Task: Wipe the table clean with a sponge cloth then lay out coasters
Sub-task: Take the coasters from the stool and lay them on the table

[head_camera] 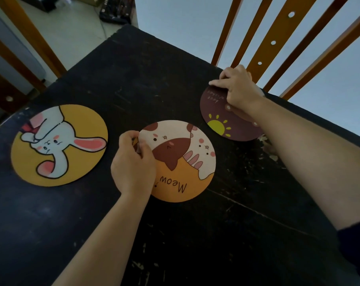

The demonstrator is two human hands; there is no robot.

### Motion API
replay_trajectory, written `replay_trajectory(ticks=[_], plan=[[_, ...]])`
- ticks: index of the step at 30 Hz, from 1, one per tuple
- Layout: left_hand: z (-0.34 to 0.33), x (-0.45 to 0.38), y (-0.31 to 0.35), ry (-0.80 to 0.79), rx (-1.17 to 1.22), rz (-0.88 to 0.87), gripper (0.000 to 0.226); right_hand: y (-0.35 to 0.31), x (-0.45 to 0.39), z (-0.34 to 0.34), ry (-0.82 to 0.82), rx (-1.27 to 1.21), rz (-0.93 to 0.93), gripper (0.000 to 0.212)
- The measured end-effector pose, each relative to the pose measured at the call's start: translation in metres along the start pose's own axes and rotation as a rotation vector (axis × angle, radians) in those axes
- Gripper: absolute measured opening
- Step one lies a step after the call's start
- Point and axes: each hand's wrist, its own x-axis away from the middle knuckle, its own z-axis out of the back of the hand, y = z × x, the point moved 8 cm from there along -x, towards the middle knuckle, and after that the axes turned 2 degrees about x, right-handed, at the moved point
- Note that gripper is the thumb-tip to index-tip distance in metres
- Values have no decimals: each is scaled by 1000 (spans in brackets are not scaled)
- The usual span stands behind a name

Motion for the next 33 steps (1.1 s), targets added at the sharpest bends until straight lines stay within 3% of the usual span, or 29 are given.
replay_trajectory(ticks=[4,9,13,16,20,25,33], plan=[[0,1,1,1,-14,1,27,0,-3,-2,15,-21,-13,54],[-1,1,0,-15,-17,7,27,19,37,18,249,-176,-411,40],[0,2,0,-25,-1,16,27,-16,75,-4,-52,-113,-212,54],[2,3,0,-22,10,31,26,-21,102,-14,-218,-77,-202,67],[3,4,1,-21,23,26,27,-23,117,-7,-283,-11,-181,57],[3,5,2,-19,42,1,28,-44,119,-6,-342,242,58,40],[4,7,3,-11,101,5,31,-53,136,-6,-391,327,120,44]])
